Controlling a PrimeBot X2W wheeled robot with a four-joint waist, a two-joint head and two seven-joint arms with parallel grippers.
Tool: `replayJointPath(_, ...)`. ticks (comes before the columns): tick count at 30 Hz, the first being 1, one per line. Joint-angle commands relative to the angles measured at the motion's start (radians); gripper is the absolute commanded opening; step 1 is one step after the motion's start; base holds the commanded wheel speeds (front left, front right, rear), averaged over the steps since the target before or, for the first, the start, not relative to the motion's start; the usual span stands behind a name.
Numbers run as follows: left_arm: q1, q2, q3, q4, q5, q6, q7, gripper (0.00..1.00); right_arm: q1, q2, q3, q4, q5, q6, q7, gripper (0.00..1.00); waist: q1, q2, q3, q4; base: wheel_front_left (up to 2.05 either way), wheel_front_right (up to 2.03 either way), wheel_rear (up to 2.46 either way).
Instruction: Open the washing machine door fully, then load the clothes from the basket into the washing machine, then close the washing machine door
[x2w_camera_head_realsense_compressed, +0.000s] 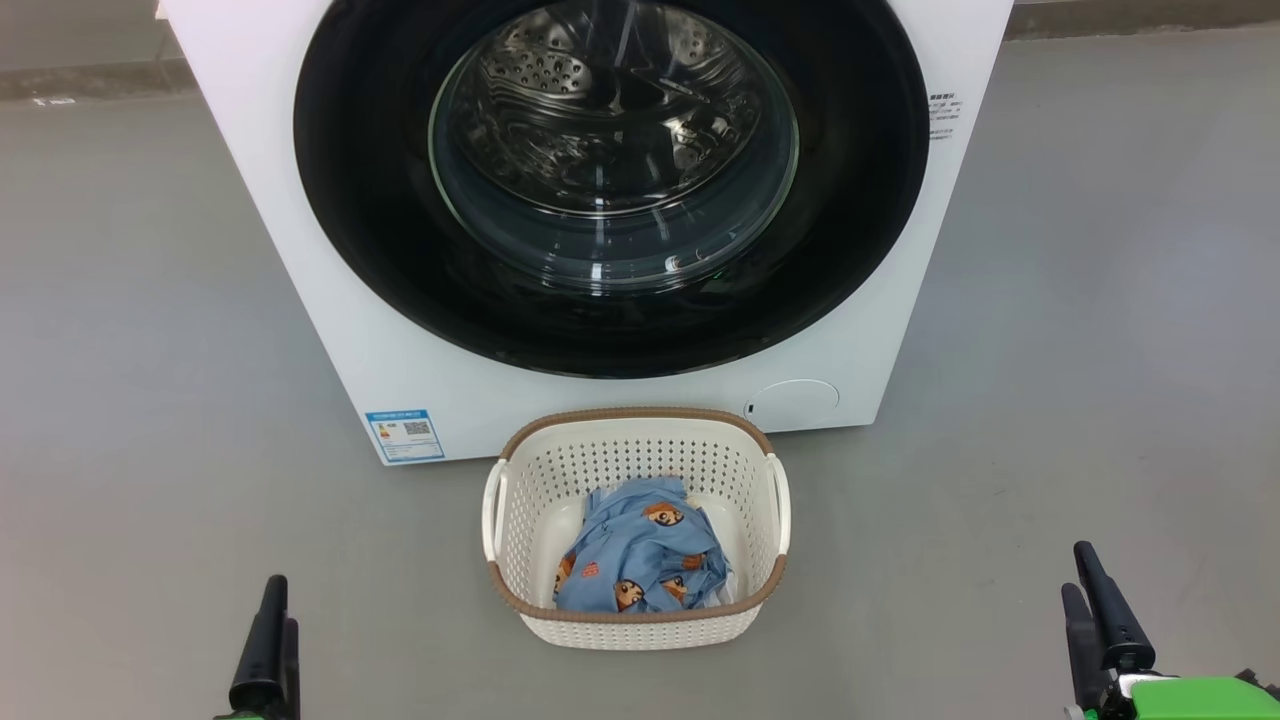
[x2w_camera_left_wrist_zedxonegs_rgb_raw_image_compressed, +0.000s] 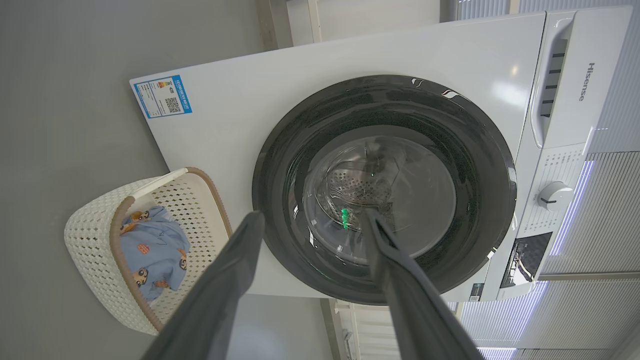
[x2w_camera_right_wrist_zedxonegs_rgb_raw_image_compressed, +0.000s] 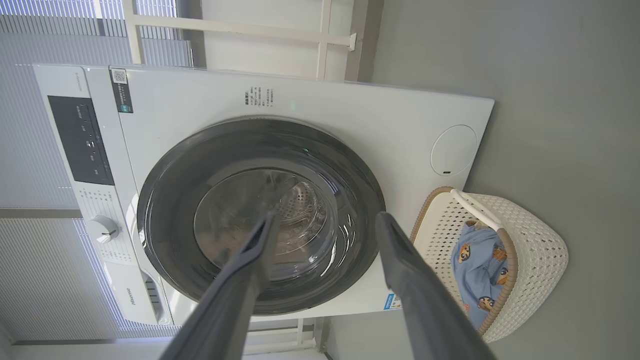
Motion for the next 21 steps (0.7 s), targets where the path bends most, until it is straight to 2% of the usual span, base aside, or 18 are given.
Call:
replayJointPath(1,-0.046,0.019,0.005,-0.031,0.014,-0.003,-0.009,1.0,-0.039,-0.019,0.01,-0.031,-0.016,0.001,-0.01,1.0,0.0,0.0,0.0,0.0,0.0,0.0,0.0)
replayJointPath(14,-0.054,0.013,0.019,-0.042,0.15,-0.004,-0.045,1.0,-0.05,-0.062,0.052,-0.022,-0.124,0.001,-0.068,1.0,0.0,0.0,0.0,-0.001,0.0,0.0,0.0)
replayJointPath(21,-0.058,0.012,0.024,-0.052,0.291,-0.005,-0.066,1.0,-0.06,-0.082,0.057,-0.015,-0.24,0.001,-0.09,1.0,0.0,0.0,0.001,0.001,0.0,0.0,0.0)
